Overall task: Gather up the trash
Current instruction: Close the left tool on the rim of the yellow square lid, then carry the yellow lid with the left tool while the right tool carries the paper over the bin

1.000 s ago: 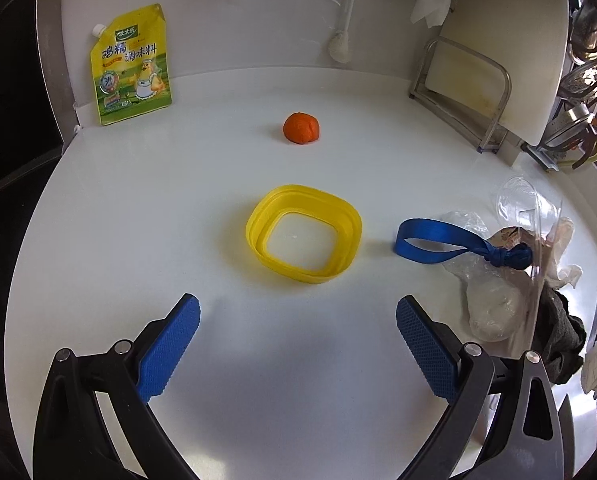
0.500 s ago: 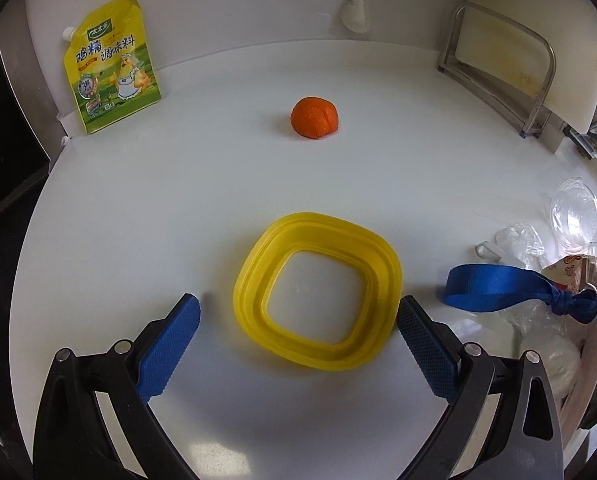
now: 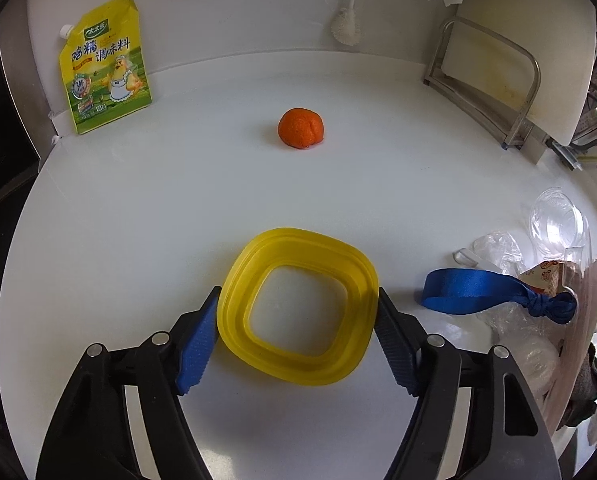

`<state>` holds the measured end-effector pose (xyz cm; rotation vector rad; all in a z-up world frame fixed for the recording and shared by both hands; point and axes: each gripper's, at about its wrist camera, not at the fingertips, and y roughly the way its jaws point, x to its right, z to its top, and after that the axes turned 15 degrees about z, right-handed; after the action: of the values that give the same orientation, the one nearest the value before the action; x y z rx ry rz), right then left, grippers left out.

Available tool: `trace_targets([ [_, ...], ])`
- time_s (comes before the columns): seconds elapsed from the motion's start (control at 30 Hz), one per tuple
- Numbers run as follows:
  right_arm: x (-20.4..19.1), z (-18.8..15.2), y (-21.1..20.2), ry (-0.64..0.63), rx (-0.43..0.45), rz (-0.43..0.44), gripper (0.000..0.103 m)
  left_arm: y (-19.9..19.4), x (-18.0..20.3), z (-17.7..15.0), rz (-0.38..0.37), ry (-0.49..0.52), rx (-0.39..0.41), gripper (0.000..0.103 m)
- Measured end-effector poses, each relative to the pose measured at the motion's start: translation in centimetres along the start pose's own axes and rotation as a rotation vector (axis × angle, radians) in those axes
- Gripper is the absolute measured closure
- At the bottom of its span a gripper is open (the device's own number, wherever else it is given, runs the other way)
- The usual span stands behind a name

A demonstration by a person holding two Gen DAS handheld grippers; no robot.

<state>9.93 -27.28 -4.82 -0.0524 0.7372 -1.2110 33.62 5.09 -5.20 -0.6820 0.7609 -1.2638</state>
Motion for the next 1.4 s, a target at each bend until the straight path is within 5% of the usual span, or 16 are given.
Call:
trace_targets([
  [0.2,-0.4,-1.1,-0.6,-0.01,-0.029,-0.017,0.073,-2.8,-1.2,-1.8,0.003,-0.039,0.048,0.032],
  [0.4,-1.2,-2.3,-2.2,-0.019,-0.047,-0.021,0.073,-8.4,-0.9,-5.1,0.062,0.034,0.15,0.032],
  [0.9,-2.7,-6.6,-9.7,-0.038,-0.072,-0.044,0.073,-20.8,1.4,-17.3,-0.071,0.157,0.29,0.032],
  [1.4,-2.6,-11.1,-11.7,-0.051,-0.15,-0.028,0.073,-22.7,6.3,-26.9,-0.151,0.279,0.261,0.032],
])
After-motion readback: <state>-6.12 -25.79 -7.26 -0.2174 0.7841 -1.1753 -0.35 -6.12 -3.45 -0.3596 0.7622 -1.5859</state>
